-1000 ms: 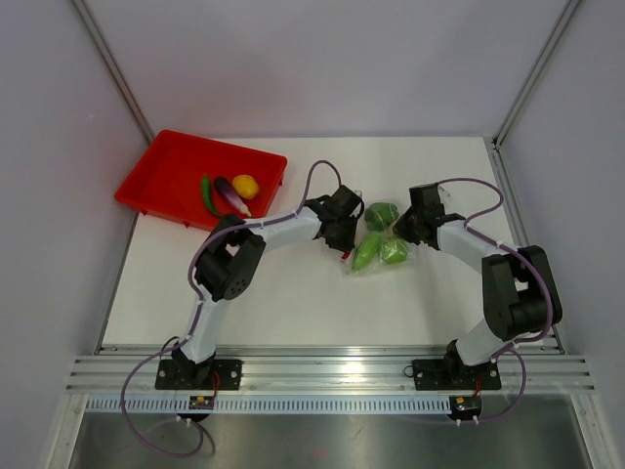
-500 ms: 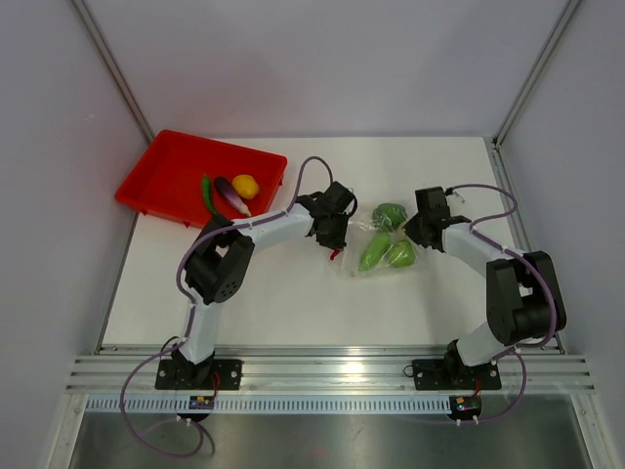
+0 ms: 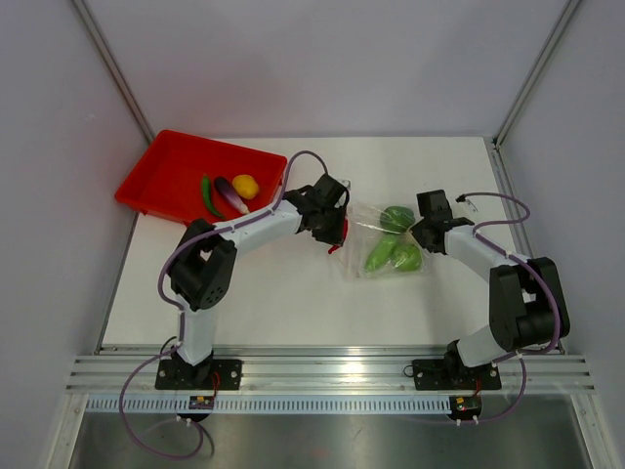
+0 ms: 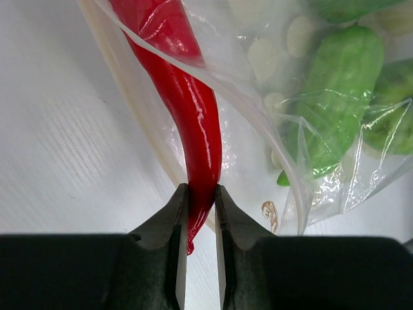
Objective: Open the zip-top bag and remove the fake food
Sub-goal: Pick up the fake vegetable from the zipper food storage bag.
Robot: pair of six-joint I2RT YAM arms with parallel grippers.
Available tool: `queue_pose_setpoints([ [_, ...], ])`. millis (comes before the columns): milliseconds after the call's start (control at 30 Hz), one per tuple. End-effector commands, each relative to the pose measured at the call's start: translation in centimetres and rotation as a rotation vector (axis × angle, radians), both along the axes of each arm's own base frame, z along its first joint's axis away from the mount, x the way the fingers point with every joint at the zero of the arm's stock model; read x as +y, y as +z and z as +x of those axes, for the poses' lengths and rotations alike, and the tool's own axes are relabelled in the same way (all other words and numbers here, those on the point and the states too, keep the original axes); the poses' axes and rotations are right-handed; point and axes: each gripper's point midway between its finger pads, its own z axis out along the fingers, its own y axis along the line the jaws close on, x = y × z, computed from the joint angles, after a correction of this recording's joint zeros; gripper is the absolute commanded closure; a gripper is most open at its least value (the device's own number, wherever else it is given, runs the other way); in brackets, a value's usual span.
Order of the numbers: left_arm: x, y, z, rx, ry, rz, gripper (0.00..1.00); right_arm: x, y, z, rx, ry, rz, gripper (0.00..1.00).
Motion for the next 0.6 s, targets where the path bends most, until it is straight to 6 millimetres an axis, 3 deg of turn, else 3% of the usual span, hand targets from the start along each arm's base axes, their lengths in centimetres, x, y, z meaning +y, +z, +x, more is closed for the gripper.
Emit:
queue_pose_setpoints([
  [0, -0.3, 2.8, -0.6, 0.012, -0.051, -0.072, 0.94, -1.9, 1.5, 0.0, -0.022, -0.088, -0.055, 1.00],
  [233, -1.1, 2.0, -1.4, 0.072, -0.111, -0.085, 0.95, -1.8, 1.6, 0.2, -0.028, -0.077, -0.054, 1.00],
  [567, -4.3, 2.1, -4.3, 0.203, -0.258, -0.258, 0.99, -1.3, 0.9, 0.6, -0.010, -0.060, -0.045, 1.00],
])
